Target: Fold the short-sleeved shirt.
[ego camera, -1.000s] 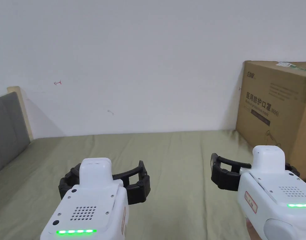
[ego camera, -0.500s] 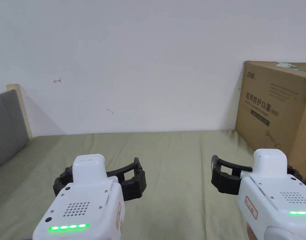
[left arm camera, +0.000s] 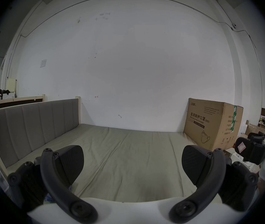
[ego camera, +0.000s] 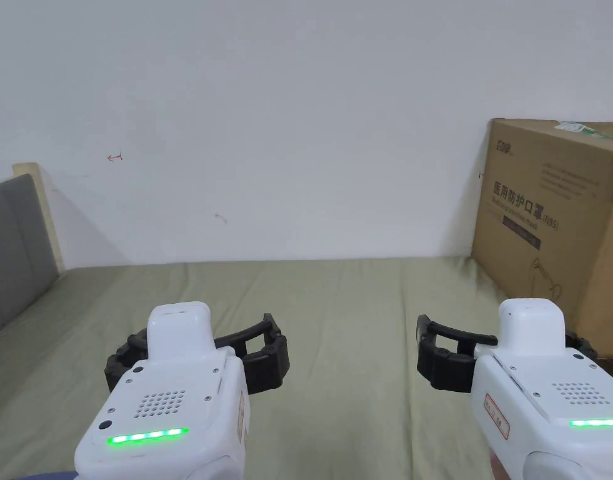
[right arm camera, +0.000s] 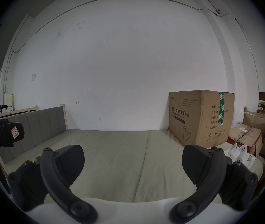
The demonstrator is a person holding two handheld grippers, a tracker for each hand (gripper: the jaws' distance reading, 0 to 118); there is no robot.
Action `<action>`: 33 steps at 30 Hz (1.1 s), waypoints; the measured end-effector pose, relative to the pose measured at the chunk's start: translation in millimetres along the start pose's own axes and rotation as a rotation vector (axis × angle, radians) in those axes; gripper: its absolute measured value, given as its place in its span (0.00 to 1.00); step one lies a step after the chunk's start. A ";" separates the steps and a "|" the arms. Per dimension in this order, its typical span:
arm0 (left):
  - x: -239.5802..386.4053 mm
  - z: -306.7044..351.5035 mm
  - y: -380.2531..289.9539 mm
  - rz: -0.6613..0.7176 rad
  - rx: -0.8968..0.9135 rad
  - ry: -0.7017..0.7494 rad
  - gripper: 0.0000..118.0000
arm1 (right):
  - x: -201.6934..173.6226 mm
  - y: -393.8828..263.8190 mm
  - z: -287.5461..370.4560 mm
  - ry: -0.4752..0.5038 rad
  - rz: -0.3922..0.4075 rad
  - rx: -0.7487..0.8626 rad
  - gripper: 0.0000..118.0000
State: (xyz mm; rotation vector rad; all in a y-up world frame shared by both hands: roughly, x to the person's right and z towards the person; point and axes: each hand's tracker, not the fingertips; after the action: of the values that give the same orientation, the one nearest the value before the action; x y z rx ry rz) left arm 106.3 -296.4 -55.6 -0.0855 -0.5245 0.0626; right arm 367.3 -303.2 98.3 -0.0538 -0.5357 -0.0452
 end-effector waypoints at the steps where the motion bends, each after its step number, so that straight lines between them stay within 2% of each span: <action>1: 1.2 0.2 0.4 0.000 -0.002 -0.001 1.00 | -0.2 -0.1 0.0 0.000 0.000 0.000 1.00; 15: 8.8 5.1 6.2 -0.017 0.004 0.003 1.00 | -1.8 -0.8 -0.4 -0.010 -0.009 -0.011 1.00; 33: 9.9 -3.8 5.2 0.038 -0.042 0.025 1.00 | -2.0 3.2 -1.0 -0.017 0.028 0.000 1.00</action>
State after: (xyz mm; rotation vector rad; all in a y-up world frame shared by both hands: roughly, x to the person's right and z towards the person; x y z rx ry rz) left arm 116.6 -290.7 -54.4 -0.1369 -0.4994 0.0875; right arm 366.3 -300.1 96.3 -0.0616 -0.5519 -0.0174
